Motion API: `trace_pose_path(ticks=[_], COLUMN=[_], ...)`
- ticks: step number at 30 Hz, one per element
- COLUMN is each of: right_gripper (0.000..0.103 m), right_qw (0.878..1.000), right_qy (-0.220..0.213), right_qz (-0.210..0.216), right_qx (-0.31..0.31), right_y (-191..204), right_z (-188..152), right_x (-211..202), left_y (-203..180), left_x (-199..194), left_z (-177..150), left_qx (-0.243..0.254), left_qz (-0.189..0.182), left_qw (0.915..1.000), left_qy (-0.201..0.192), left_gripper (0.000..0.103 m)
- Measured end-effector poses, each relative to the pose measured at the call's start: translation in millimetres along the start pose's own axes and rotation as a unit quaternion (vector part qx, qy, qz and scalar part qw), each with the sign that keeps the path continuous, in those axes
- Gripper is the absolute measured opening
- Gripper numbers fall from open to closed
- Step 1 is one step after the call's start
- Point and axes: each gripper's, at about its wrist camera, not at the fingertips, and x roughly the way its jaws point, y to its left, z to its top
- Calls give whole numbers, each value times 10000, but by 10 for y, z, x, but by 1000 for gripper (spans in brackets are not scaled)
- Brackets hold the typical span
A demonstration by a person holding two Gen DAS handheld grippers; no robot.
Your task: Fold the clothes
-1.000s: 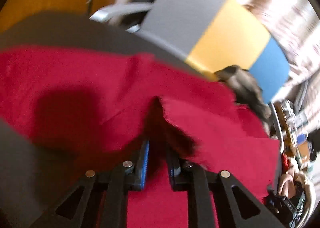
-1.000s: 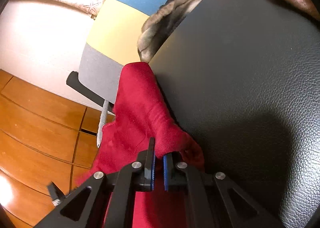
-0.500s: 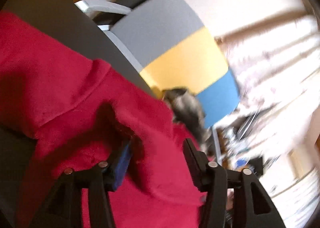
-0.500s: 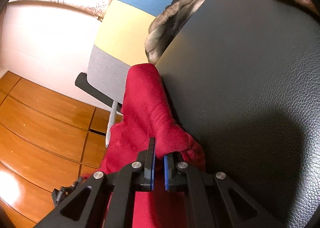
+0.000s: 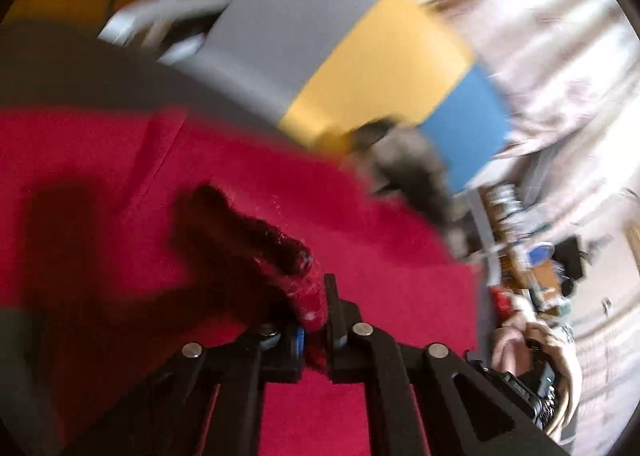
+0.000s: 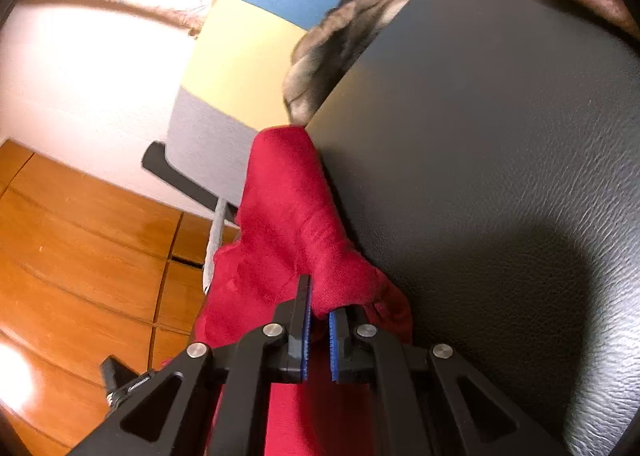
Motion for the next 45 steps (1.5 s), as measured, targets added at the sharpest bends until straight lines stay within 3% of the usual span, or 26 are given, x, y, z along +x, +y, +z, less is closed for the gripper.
trace_pose_path(ticks=[1, 4, 6, 7, 9, 12, 16, 20, 23, 25, 26, 27, 28, 30, 31, 34, 35, 40, 43, 45], right_gripper=[7, 7, 10, 10, 25, 32, 32, 32, 31, 27, 29, 40, 50, 51, 51, 51, 46, 47, 47, 47], right_qw=[10000, 9998, 9967, 9953, 9950, 9873, 9604, 8985, 8686, 8633, 8745, 8916, 9007, 9105, 9085, 8860, 8771, 8218, 8083, 7989], right_qy=[-46, -91, 333, 461, 581, 411, 386, 741, 1013, 1053, 1033, 998, 936, 779, 724, 596, 552, 327, 866, 1092], right_qz=[-12, -155, -639, -725, -684, -937, -1139, -1635, -2154, -2632, -2782, -2842, -2838, -2754, -2690, -2443, -2357, -1898, -1124, -835], right_qx=[12, -58, -381, -441, -435, -1214, -2513, -4005, -4347, -4176, -3837, -3382, -3153, -2986, -3116, -3895, -4149, -5362, -5713, -5855], right_y=[23, 87, 83, 80, 79, 323, 834, 1224, 1195, 1052, 884, 685, 576, 470, 521, 871, 988, 1572, 1836, 1924], right_z=[27, 84, 21, 2, -14, -42, 47, 11, 53, 157, 246, 355, 398, 403, 323, -71, -202, -859, -1346, -1580], right_x=[-29, -78, 47, 46, -46, -332, -264, 379, 807, 1016, 1051, 1056, 1043, 996, 971, 894, 868, 739, 827, 949], left_y=[-30, 100, 223, 259, 313, 412, 500, 435, 447, 447, 450, 456, 448, 424, 408, 400, 413, 623, 932, 1177], left_x=[-60, 162, 300, 294, 231, 196, 100, -18, 57, 151, 165, 175, 188, 213, 242, 287, 269, -58, -398, -640], left_z=[-15, -166, -288, -335, -418, -457, -478, -531, -519, -519, -520, -517, -513, -504, -497, -475, -465, -433, -361, -277], left_qx=[145, 327, 347, 328, 275, 30, -226, -7, -68, -135, -153, -163, -158, -139, -144, -228, -279, -808, -1272, -1585], left_qz=[1, 643, 903, 811, 481, 76, -165, 99, 123, 70, 53, 51, 63, 92, 88, 28, 25, 251, 610, 807], left_qw=[9998, 9971, 9944, 9955, 9984, 10000, 9996, 9995, 9996, 9996, 9996, 9996, 9996, 9996, 9996, 9995, 9995, 9957, 9876, 9799], left_qy=[-133, 226, 419, 359, 134, 50, -92, -310, -233, -226, -228, -225, -223, -221, -217, -197, -176, -374, -682, -904], left_gripper=[6, 6, 8, 9, 16, 23, 25, 36, 40, 40, 40, 40, 40, 40, 40, 40, 40, 42, 43, 48])
